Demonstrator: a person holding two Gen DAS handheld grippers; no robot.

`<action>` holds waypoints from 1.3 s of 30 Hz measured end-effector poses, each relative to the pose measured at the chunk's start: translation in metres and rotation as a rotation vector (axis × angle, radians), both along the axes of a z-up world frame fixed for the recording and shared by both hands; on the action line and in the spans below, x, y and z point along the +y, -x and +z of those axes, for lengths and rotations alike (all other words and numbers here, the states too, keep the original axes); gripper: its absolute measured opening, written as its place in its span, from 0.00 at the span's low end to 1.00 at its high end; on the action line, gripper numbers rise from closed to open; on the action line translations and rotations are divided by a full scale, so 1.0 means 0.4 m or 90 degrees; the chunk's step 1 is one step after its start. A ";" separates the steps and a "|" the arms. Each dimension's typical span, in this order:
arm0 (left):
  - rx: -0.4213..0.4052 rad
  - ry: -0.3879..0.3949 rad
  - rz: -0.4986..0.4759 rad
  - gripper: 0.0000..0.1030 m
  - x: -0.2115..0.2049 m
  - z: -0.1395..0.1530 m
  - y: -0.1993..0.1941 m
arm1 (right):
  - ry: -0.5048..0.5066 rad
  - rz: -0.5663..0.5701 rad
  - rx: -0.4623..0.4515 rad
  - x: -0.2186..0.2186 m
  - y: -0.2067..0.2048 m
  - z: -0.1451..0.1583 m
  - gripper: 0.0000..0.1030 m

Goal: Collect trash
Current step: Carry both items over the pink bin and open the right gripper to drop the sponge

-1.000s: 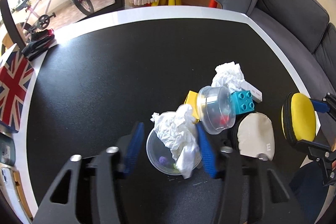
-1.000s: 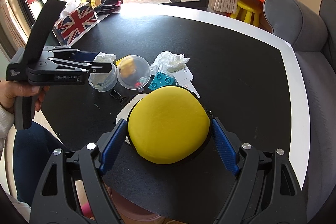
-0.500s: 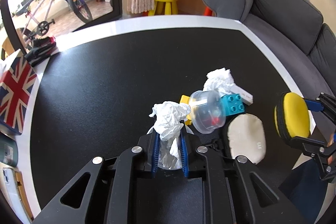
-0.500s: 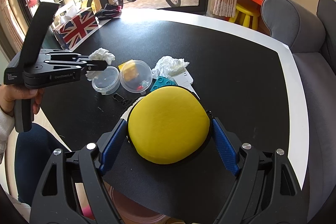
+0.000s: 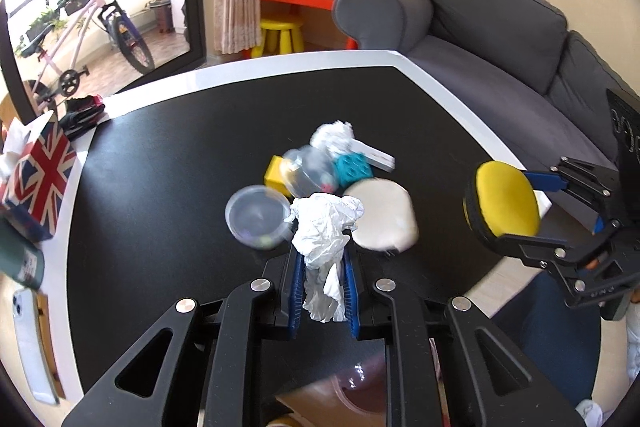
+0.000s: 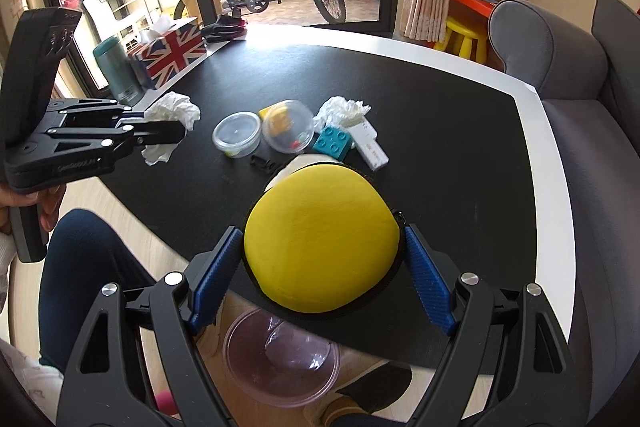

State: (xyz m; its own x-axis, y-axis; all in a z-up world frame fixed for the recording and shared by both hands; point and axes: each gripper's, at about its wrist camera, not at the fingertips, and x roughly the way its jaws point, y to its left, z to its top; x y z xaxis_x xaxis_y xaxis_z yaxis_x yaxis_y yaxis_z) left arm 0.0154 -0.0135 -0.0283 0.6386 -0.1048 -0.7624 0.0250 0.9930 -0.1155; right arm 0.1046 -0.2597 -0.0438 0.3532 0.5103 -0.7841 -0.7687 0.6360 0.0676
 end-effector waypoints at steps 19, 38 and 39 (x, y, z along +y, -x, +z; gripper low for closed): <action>0.041 0.029 -0.058 0.17 -0.138 -0.117 0.180 | 0.015 0.011 0.048 -0.107 0.194 -0.104 0.77; 0.067 0.033 -0.062 0.17 -0.169 -0.185 0.241 | 0.030 0.019 0.085 -0.108 0.232 -0.208 0.90; 0.066 0.033 -0.063 0.17 -0.172 -0.185 0.241 | 0.029 0.017 0.084 -0.109 0.230 -0.205 0.90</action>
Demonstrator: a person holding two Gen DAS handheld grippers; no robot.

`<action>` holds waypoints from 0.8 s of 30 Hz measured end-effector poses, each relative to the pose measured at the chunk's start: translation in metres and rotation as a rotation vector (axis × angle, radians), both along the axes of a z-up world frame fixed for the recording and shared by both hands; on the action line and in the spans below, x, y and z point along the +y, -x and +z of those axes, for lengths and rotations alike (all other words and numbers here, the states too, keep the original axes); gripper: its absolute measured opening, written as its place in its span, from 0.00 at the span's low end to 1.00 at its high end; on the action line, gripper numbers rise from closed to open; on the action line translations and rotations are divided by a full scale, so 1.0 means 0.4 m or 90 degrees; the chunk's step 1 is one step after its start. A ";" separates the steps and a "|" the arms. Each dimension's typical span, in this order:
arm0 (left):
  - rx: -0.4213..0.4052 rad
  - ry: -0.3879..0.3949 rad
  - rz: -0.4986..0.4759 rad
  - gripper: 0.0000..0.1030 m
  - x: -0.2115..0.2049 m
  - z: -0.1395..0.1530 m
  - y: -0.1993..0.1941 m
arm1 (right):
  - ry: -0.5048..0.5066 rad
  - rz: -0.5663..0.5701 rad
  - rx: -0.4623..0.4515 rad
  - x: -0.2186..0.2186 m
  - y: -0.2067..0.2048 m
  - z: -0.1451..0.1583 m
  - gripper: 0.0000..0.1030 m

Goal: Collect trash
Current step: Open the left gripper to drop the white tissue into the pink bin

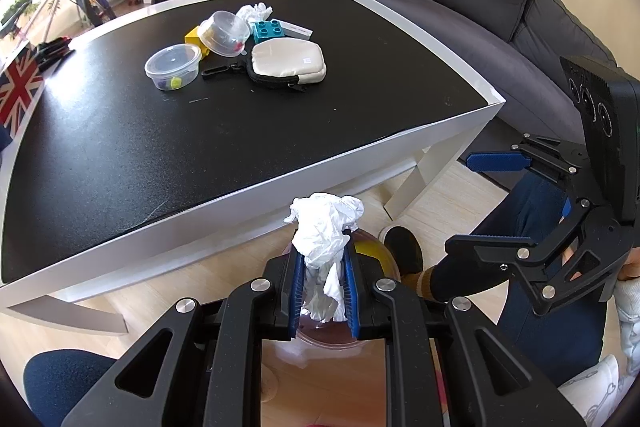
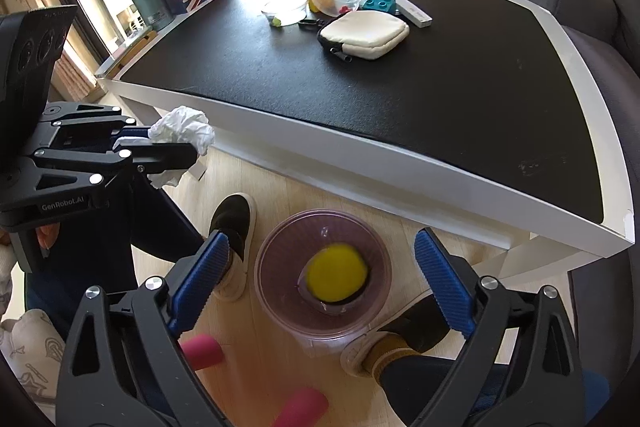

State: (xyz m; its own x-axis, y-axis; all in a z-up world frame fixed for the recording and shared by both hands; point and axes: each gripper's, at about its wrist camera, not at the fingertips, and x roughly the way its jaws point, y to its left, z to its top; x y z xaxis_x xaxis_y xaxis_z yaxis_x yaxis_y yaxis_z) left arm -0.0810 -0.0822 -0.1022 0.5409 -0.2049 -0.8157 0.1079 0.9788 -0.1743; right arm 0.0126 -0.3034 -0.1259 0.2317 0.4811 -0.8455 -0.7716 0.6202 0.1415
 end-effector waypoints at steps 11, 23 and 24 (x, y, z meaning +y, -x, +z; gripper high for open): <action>0.019 -0.001 -0.025 0.17 -0.034 -0.025 -0.012 | -0.004 -0.026 -0.008 -0.039 -0.014 0.015 0.92; 0.013 0.021 -0.022 0.92 -0.044 -0.021 -0.026 | -0.007 -0.037 -0.008 -0.058 -0.020 0.020 0.93; 0.011 0.019 -0.019 0.92 -0.042 -0.020 -0.025 | -0.008 -0.037 -0.008 -0.058 -0.020 0.022 0.93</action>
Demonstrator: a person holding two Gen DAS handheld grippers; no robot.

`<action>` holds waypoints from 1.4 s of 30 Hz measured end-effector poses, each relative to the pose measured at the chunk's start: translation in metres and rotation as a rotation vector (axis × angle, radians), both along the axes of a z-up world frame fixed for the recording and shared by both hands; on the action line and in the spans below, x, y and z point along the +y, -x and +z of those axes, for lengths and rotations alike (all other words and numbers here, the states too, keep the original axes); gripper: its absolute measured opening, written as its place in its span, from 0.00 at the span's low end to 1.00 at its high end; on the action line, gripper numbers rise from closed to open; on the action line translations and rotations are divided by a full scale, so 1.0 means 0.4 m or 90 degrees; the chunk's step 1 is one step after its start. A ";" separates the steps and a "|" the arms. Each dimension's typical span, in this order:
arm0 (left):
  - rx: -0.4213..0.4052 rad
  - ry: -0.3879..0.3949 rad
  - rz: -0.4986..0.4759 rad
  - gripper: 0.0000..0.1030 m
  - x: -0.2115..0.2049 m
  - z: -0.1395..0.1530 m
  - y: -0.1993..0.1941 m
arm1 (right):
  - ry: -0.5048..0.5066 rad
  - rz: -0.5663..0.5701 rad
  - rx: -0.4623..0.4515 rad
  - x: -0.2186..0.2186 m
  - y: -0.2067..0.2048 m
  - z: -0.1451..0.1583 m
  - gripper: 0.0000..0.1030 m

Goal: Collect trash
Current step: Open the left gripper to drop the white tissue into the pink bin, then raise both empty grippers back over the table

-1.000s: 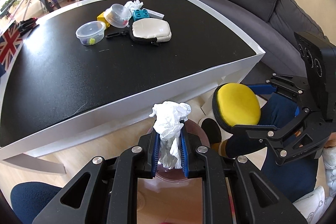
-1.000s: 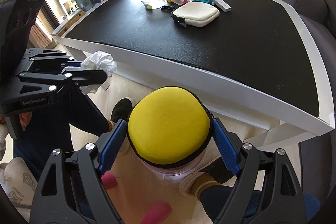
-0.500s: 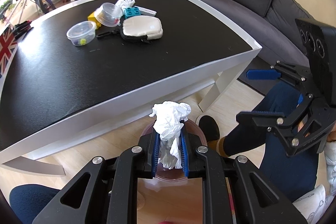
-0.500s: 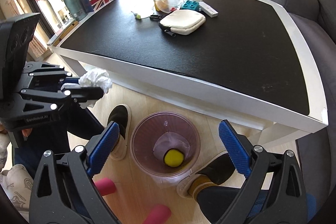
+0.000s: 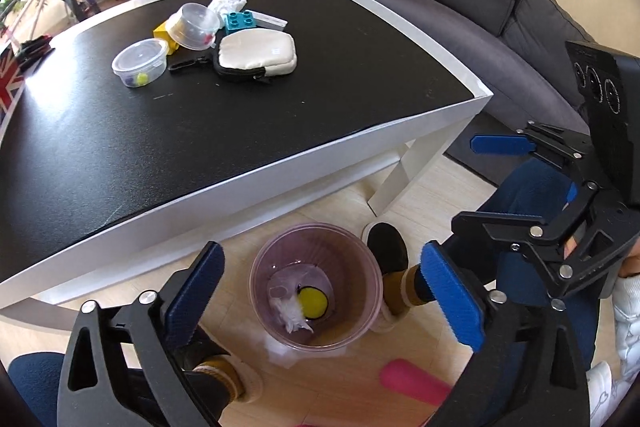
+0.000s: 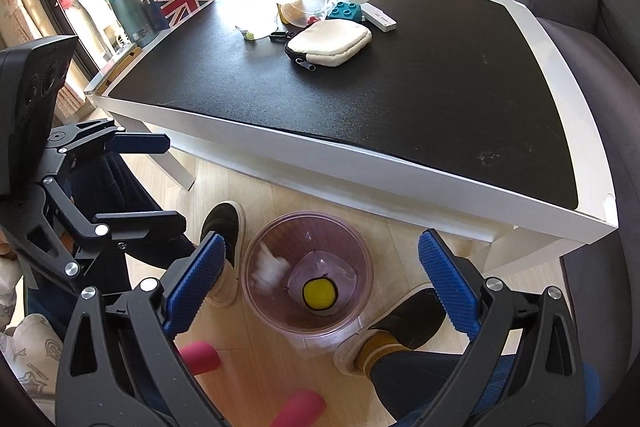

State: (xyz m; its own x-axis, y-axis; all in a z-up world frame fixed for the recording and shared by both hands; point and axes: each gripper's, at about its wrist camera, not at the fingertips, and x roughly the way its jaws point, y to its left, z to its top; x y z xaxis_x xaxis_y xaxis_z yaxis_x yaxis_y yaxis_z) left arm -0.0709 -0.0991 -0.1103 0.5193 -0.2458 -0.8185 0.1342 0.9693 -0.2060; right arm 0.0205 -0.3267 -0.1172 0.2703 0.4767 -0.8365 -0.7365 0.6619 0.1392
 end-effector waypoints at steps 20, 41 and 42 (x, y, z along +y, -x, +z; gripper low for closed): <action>-0.027 -0.022 0.032 0.93 0.044 0.069 0.011 | -0.015 -0.002 -0.009 0.010 -0.001 0.052 0.94; -0.085 -0.035 0.085 0.93 0.172 0.215 -0.061 | -0.045 0.007 -0.054 0.100 -0.122 0.199 0.95; -0.085 -0.036 0.086 0.93 0.176 0.216 -0.065 | -0.045 0.008 -0.055 0.110 -0.134 0.202 0.95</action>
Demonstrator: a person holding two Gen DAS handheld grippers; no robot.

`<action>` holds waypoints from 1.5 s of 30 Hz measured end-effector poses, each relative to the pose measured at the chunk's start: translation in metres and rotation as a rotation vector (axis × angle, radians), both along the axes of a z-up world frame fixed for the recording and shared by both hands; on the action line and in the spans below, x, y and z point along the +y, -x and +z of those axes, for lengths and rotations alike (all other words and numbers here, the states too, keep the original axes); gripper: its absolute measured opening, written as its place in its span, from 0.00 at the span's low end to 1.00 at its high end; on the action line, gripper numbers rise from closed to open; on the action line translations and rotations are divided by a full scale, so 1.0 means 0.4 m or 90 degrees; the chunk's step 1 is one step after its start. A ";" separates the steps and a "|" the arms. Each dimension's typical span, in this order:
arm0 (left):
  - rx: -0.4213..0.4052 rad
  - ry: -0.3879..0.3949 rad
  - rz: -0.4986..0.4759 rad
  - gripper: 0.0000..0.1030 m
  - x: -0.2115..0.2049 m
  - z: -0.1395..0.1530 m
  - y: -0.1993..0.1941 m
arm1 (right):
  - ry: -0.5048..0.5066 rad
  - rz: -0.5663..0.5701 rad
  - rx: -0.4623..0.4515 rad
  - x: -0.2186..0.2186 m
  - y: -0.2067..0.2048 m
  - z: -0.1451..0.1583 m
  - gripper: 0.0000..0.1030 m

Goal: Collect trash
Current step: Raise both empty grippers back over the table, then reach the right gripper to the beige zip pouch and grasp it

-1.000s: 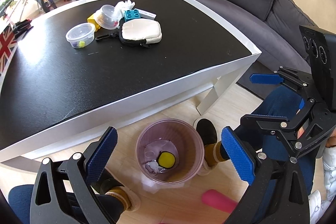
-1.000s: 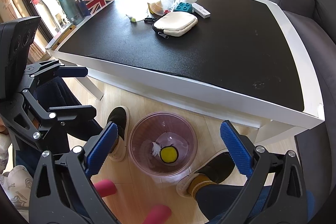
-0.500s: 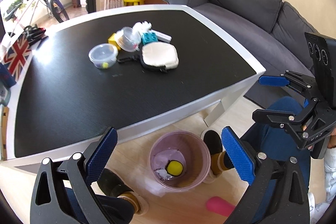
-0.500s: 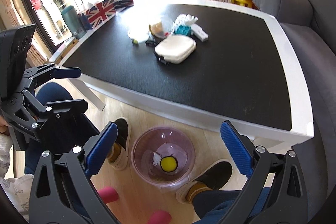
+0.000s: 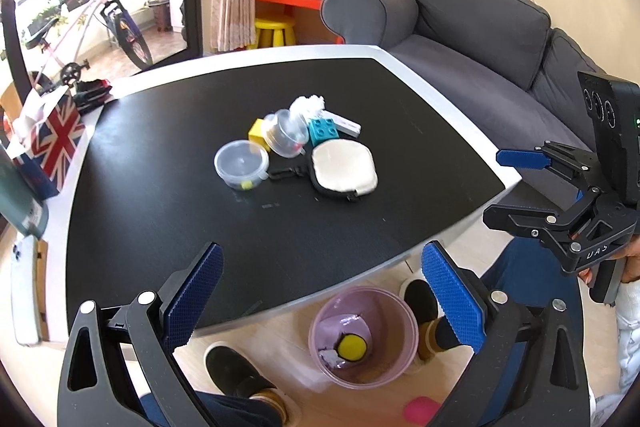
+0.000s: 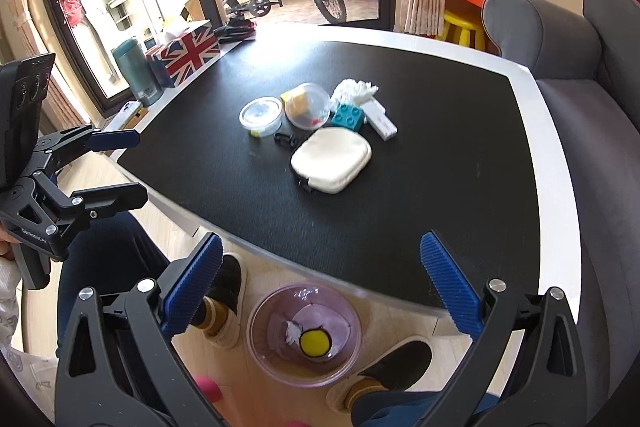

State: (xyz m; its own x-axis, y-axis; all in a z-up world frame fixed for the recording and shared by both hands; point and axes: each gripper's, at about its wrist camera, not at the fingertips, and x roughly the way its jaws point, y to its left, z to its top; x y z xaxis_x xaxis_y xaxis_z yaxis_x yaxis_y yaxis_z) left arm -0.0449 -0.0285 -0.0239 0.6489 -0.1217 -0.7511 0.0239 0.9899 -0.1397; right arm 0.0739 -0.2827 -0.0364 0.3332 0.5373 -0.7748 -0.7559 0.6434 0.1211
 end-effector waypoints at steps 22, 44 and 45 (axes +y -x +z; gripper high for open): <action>0.012 0.012 0.025 0.93 0.097 -0.019 -0.084 | 0.063 0.045 0.024 0.195 -0.150 -0.065 0.95; 0.033 0.028 0.031 0.93 0.133 -0.051 -0.123 | 0.182 0.067 0.089 0.338 -0.251 -0.235 0.95; 0.034 0.028 0.032 0.93 0.134 -0.053 -0.123 | 0.186 0.067 0.090 0.341 -0.254 -0.244 0.95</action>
